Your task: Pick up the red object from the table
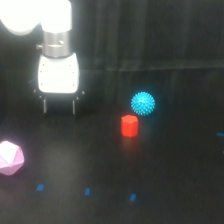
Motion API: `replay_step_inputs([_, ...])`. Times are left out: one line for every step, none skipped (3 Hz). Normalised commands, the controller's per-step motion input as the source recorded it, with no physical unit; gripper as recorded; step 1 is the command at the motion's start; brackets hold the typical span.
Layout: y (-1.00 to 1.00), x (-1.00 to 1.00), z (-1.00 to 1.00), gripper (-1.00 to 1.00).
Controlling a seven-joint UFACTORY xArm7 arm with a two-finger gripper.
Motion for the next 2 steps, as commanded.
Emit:
replay_step_inputs([-0.09, 0.4, -0.96, 1.0])
replay_step_inputs([-0.09, 0.99, -0.61, 0.94])
